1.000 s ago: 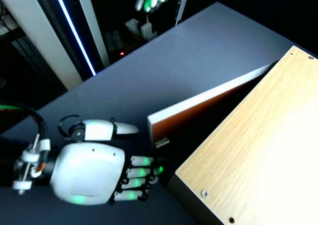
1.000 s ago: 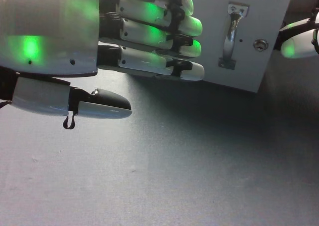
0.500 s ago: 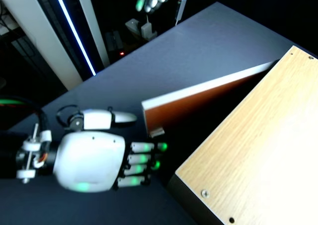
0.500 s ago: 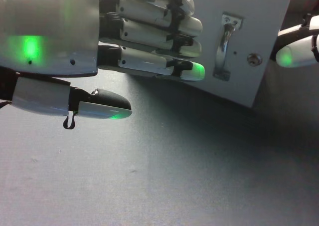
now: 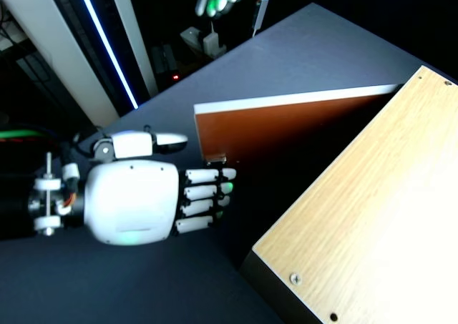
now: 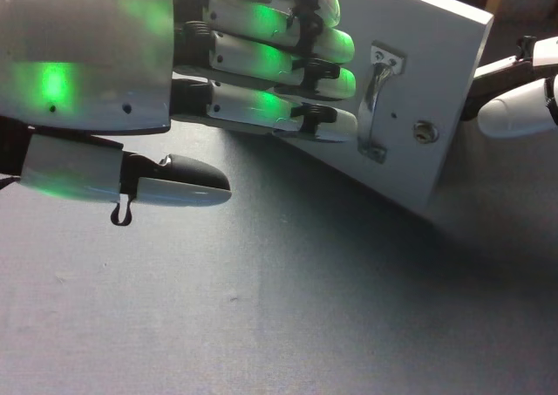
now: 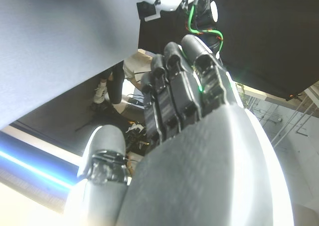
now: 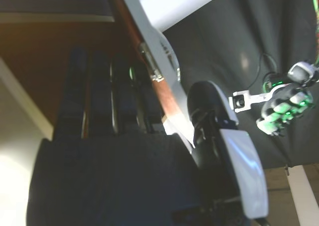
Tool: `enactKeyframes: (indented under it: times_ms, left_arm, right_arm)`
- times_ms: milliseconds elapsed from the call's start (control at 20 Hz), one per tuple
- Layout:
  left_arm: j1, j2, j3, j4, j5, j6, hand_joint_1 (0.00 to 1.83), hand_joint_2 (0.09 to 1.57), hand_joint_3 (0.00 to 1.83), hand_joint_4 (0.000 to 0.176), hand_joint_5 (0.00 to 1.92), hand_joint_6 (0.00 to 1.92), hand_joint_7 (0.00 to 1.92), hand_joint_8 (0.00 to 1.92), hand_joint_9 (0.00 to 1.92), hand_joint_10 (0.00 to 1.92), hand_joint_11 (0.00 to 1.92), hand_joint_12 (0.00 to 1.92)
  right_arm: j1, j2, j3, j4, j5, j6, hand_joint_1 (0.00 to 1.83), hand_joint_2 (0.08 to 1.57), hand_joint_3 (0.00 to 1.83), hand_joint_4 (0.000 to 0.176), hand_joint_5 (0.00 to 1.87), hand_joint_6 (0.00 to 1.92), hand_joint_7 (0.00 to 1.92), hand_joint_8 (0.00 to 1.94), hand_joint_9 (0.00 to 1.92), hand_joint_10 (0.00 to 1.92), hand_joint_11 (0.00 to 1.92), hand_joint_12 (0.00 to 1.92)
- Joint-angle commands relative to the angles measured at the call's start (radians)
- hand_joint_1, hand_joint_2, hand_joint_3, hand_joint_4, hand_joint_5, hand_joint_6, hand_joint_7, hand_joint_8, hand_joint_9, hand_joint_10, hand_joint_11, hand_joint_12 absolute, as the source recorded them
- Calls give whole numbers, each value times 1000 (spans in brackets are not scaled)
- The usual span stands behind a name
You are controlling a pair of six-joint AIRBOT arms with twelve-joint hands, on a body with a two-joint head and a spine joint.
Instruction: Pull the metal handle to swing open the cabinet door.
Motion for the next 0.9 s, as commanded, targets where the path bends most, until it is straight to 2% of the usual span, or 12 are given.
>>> enactKeyframes:
  times_ms: [0,250,400,600,700,850]
  left_arm:
    - [-10,5,-3,-95,-20,5,13,1571,46,0,365,0,401,0,367,0,0,892]
    - [-10,5,-3,-95,-20,5,9,1571,42,0,359,0,406,1,367,0,0,883]
    - [-10,5,-3,-95,-20,6,11,1571,41,0,368,3,419,5,382,5,4,888]
    - [-10,5,-3,-95,-20,6,4,1571,37,0,364,1,410,0,372,0,0,871]
    - [-10,5,-3,-95,-20,6,4,1571,40,0,368,2,414,2,378,3,2,869]
    - [-10,5,-3,-95,-20,6,12,1571,39,0,369,2,415,1,380,2,3,875]
  right_arm:
    - [17,6,-4,91,49,-19,0,1503,1,0,230,4,233,3,220,3,0,689]
    - [24,-5,-14,115,99,-161,0,1498,0,0,221,1,234,1,219,1,0,686]
    - [24,-8,-28,141,129,-341,0,1497,0,0,216,0,228,0,217,1,0,685]
    - [24,-13,-39,152,177,-493,0,1502,1,0,228,3,236,2,224,2,0,699]
    - [24,-16,-41,155,191,-534,0,1504,1,0,219,1,230,1,217,0,0,679]
    - [24,-20,-49,155,191,-534,0,1504,1,0,215,0,223,0,213,0,0,674]
